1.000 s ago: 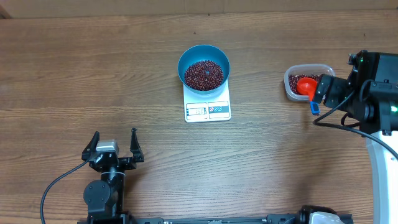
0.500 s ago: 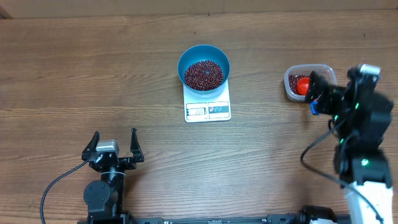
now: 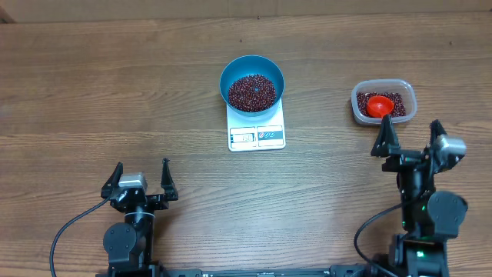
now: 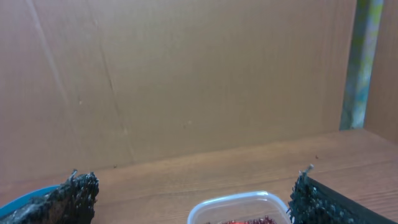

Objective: Scoop item into bowl and weigh 150g on scale

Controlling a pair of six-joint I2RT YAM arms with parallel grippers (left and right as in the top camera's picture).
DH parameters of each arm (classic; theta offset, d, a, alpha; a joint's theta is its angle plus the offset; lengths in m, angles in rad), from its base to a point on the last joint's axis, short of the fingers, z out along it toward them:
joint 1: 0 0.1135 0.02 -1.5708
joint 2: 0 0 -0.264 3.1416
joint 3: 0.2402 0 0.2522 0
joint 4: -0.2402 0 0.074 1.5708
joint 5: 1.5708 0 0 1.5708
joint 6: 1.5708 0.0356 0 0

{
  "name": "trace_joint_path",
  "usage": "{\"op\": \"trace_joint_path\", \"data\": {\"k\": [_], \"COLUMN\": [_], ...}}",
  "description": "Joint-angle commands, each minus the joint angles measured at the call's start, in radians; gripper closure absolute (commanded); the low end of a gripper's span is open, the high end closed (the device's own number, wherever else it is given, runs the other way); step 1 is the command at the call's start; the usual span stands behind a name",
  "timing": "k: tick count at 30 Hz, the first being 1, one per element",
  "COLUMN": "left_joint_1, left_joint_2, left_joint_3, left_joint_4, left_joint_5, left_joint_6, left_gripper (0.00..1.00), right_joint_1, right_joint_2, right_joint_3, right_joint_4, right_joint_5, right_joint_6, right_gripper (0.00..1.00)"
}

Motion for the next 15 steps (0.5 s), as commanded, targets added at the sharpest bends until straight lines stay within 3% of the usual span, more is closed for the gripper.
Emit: {"op": "trace_joint_path", "data": {"k": [1, 7, 15], "left_joint_1": [0.005, 0.005, 0.005], "left_joint_2": [-0.011, -0.011, -0.011], "left_joint_3": [-0.004, -0.004, -0.004], "left_joint_4": [-0.002, -0.002, -0.002], "left_joint_5": [0.010, 0.010, 0.010], "left_joint_6": [0.026, 0.026, 0.026], "left_gripper": [0.00, 0.00, 0.00], "right_joint_1": [0.005, 0.006, 0.023], "right_joint_2": [-0.079, -0.232, -0.401], "right_joint_3": [-0.100, -0.262, -0.261], "right_joint_4": [0.054, 0.154, -0.141], "right_joint_5": [0.000, 0.019, 0.073], "right_joint_6": [0.000, -0.001, -0.004], "right_gripper": [0.00, 0.00, 0.00]}}
